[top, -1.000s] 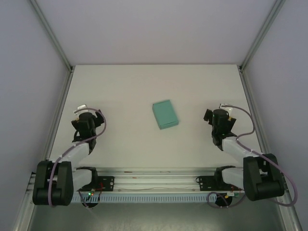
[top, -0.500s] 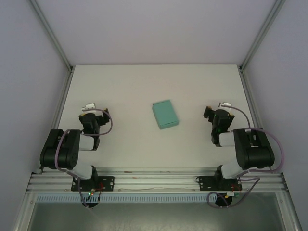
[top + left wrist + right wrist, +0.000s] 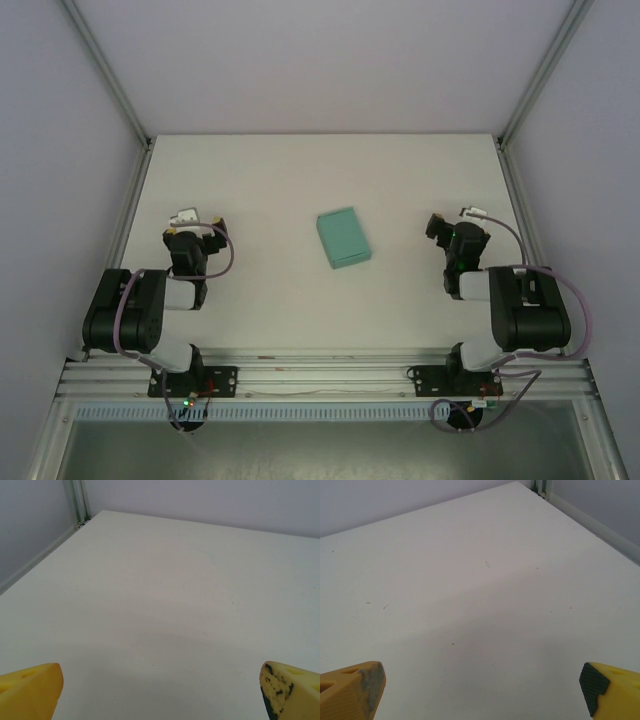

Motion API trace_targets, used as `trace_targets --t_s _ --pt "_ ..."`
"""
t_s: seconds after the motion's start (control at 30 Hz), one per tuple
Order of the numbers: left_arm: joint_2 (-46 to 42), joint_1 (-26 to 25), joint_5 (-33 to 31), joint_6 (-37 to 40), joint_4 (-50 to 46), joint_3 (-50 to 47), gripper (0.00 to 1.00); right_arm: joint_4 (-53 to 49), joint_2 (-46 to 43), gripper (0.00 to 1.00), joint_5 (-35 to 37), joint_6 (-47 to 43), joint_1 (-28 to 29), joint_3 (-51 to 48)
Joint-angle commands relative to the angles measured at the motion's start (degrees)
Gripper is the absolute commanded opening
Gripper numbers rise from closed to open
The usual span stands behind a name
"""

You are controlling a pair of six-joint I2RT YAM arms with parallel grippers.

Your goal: Assemble paper box

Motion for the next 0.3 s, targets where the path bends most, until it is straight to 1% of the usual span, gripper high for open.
trace_targets --t_s 0.0,0.27 --pt "-0.49 -0.63 -0.21 0.70 0.54 0.93 1.00 -0.18 -0.85 1.00 -0.14 0.45 0.05 0.73" --pt "-0.65 -0.72 -0.31 0.60 -0.19 1.08 1.00 -0.32 -0.84 1.00 -0.16 0.49 0.01 0.74"
